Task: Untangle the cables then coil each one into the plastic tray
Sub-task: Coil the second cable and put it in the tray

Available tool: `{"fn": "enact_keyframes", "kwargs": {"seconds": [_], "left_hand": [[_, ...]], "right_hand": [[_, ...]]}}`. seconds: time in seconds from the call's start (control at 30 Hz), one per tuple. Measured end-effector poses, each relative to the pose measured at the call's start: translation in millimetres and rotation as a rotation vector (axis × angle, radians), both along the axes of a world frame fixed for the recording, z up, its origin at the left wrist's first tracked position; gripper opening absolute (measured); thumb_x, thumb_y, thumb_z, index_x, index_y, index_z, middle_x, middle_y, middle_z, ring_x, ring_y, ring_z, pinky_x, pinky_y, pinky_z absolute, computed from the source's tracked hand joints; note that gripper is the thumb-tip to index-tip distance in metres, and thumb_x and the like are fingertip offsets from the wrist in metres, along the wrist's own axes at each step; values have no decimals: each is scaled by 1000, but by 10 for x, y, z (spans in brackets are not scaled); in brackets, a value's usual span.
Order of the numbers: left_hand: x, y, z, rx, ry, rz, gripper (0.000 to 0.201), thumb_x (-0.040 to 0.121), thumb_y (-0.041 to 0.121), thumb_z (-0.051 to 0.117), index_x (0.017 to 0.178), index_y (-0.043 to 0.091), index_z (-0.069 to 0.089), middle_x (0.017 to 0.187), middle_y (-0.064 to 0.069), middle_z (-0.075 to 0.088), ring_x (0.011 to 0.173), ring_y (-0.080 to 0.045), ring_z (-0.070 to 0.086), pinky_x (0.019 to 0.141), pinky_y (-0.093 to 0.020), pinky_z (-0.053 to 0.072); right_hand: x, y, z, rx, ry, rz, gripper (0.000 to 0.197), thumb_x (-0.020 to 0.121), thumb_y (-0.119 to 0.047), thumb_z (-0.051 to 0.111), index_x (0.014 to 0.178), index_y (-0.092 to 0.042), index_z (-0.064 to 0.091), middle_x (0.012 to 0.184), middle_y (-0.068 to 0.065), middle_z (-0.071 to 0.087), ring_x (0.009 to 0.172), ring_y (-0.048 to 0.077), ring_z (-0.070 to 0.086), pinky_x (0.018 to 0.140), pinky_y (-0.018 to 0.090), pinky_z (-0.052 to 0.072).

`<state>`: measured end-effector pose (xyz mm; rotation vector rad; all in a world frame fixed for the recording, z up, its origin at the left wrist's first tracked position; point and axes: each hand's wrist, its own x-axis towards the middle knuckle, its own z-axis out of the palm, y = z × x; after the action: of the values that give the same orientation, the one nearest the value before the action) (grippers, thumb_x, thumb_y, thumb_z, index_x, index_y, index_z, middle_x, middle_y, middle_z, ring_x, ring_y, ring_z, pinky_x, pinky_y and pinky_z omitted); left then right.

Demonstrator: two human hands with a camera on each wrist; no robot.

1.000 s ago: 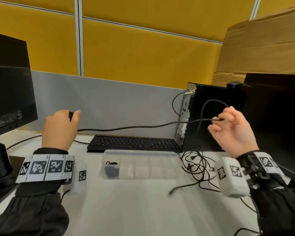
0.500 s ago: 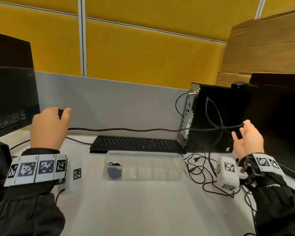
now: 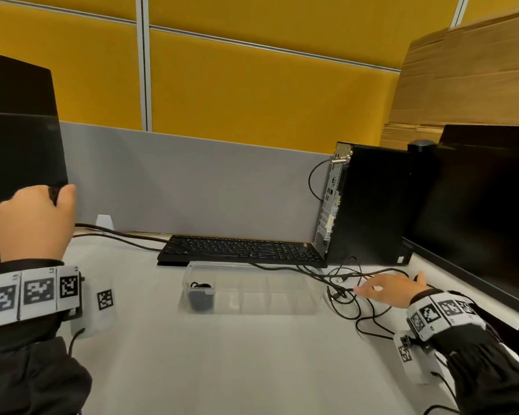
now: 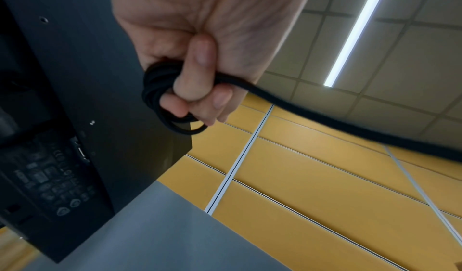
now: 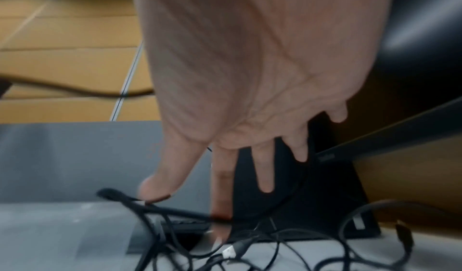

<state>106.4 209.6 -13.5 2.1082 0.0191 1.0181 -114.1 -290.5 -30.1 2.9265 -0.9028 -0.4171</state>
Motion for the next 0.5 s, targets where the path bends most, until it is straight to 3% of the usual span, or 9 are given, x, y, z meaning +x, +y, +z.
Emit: {"fn": "enact_keyframes", "kwargs": {"seconds": [0.07, 0.1, 0.17, 0.2, 0.23, 0.3, 0.33, 0.43, 0.5], "left_hand": [[-17, 44, 3, -35, 32, 3, 61, 83, 67, 30, 67, 12, 50, 66, -19, 56, 65, -40, 57, 70, -55, 51], [-155, -3, 84, -24, 49, 14, 56, 85, 61, 31, 66, 11, 49, 65, -19, 56, 63, -40, 56, 66, -53, 51], [-305, -78, 179, 0, 43, 42, 52, 86, 54, 32, 65, 9, 48, 63, -20, 55, 60, -40, 55, 60, -49, 51], [-271, -68, 142, 13, 52, 49, 54, 86, 56, 32, 65, 9, 48, 63, -20, 55, 61, -40, 55, 61, -50, 51], [-195, -47, 80, -13, 71, 23, 57, 85, 60, 32, 66, 9, 49, 64, -20, 55, 62, -40, 56, 65, -52, 51], [-92, -39, 8, -31, 75, -9, 64, 82, 67, 29, 65, 9, 50, 64, -20, 55, 64, -40, 57, 70, -57, 50], [-118, -77, 31, -6, 71, -17, 64, 84, 65, 30, 63, 8, 49, 61, -20, 53, 62, -40, 55, 69, -57, 50], [-490, -327, 291, 57, 48, -40, 56, 91, 47, 37, 57, 4, 46, 53, -20, 47, 56, -40, 51, 63, -52, 49], [-579, -412, 360, 62, 49, -46, 53, 95, 38, 41, 56, 2, 46, 53, -20, 47, 57, -40, 51, 63, -50, 47]], "right_hand": [[-22, -7, 37, -17, 53, 49, 44, 80, -75, 40, 99, -42, 60, 145, -11, 38, 138, 22, 29, 111, 62, 0], [-37, -13, 62, 51, 61, 66, 46, 73, -79, 46, 86, -38, 62, 140, -13, 45, 134, 20, 35, 112, 59, 6], [-89, -12, 146, 314, -1, 117, 72, 47, -91, 51, 77, -27, 64, 115, -11, 63, 115, 14, 52, 110, 45, 28], [-117, 14, 197, 453, -82, 149, 77, 47, -89, 51, 78, -21, 66, 104, -7, 67, 106, 13, 57, 106, 39, 34], [-148, 53, 251, 571, -184, 175, 71, 60, -79, 52, 83, -14, 68, 99, -3, 70, 103, 14, 60, 107, 37, 35], [-159, 87, 363, 797, -506, 132, 52, 89, -51, 44, 93, -4, 66, 96, 3, 72, 101, 16, 62, 107, 42, 33], [-143, 95, 409, 932, -714, 66, 46, 96, -41, 39, 97, -2, 63, 97, 7, 71, 100, 19, 62, 104, 45, 36], [-55, -2, 498, 1171, -1342, -215, 36, 101, -30, 32, 124, -6, 45, 102, 6, 63, 99, 20, 61, 96, 45, 43], [-6, -169, 511, 1079, -1524, -402, 39, 99, -24, 32, 132, -6, 41, 105, 7, 63, 103, 22, 60, 100, 46, 42]]}}
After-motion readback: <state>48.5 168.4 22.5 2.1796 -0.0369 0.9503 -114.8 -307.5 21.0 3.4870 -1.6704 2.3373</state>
